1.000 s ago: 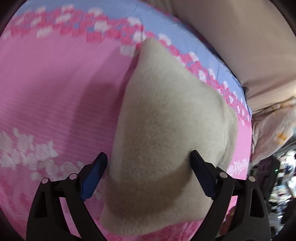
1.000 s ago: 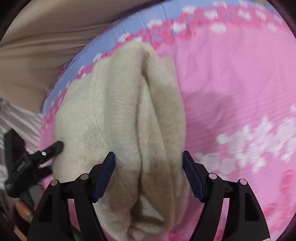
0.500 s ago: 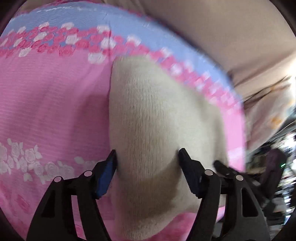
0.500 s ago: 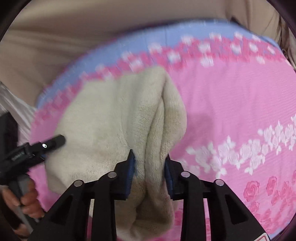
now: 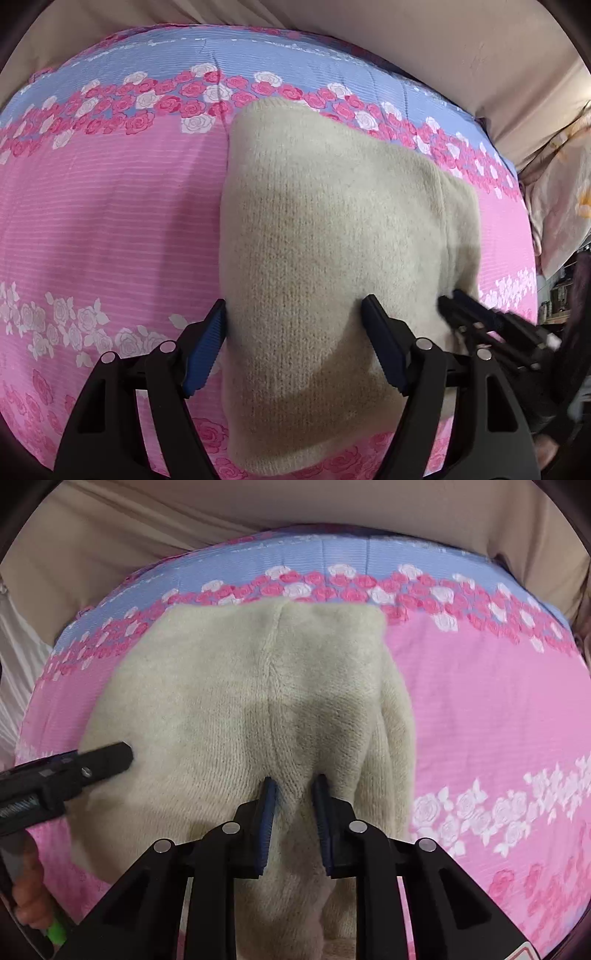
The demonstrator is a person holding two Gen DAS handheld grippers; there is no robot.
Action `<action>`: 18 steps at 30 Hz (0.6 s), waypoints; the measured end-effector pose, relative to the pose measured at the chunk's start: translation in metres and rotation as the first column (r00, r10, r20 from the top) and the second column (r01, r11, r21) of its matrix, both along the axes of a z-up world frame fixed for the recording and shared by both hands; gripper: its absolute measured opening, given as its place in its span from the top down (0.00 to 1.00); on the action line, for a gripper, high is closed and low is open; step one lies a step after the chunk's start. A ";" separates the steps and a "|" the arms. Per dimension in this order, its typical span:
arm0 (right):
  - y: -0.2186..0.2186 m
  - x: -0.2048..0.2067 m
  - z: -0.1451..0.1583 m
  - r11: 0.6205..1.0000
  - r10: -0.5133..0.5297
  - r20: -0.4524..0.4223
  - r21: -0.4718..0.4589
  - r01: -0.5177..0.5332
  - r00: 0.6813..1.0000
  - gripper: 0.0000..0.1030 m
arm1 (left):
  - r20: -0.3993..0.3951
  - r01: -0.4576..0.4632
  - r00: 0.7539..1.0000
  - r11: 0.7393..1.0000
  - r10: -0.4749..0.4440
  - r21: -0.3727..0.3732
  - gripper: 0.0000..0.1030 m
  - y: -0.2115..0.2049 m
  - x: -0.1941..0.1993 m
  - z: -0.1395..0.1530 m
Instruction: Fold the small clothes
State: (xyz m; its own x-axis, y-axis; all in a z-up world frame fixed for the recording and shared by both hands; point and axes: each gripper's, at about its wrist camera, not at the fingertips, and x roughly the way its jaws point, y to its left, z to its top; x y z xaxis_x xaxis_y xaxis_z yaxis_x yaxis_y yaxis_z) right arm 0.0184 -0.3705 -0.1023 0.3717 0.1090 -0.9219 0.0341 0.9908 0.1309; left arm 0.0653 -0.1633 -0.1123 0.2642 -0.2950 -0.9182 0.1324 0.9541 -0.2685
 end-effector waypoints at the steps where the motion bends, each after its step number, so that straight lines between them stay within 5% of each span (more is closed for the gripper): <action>1: -0.004 -0.002 0.011 1.000 -0.018 0.016 0.023 0.018 1.000 0.78 | -0.002 0.002 1.000 1.000 -0.002 0.001 0.30 0.002 0.002 0.001; 2: -0.009 -0.006 0.020 0.998 -0.039 0.043 0.042 0.038 0.998 0.75 | -0.007 0.002 1.000 1.000 -0.002 0.000 0.30 0.003 0.001 0.002; 4: -0.022 -0.015 0.032 0.994 -0.108 0.108 0.039 0.104 0.988 0.38 | -0.017 -0.010 1.000 1.000 0.010 -0.005 0.25 0.005 0.001 0.004; 5: -0.028 -0.019 0.033 0.992 -0.126 0.126 0.033 0.123 0.984 0.35 | -0.027 -0.017 0.999 1.000 0.016 -0.014 0.24 0.007 0.001 0.005; 11: -0.051 -0.022 -0.019 0.975 -0.147 -0.071 0.156 0.157 0.987 0.33 | -0.134 -0.099 0.988 0.984 0.079 -0.150 0.15 0.020 0.005 -0.008; 16: -0.061 -0.033 -0.050 0.899 -0.199 -0.132 0.370 0.234 0.971 0.32 | -0.268 -0.186 0.957 0.947 0.114 -0.260 0.09 0.029 0.015 -0.045; 17: -0.065 -0.033 -0.056 0.873 -0.208 -0.150 0.417 0.253 0.966 0.34 | -0.287 -0.200 0.951 0.938 0.115 -0.285 0.09 0.030 0.016 -0.051; 18: -0.068 -0.033 -0.058 0.848 -0.209 -0.160 0.461 0.261 0.965 0.49 | -0.298 -0.206 0.948 0.930 0.113 -0.304 0.09 0.030 0.017 -0.056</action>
State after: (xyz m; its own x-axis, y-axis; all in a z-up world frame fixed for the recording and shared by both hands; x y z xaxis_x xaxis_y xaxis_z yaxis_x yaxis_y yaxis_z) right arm -0.0146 -0.4388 -0.1605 0.3508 0.4634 -0.8138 0.2964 0.7694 0.5658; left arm 0.0822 -0.1336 -0.1682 0.0879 -0.5653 -0.8202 -0.1362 0.8088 -0.5721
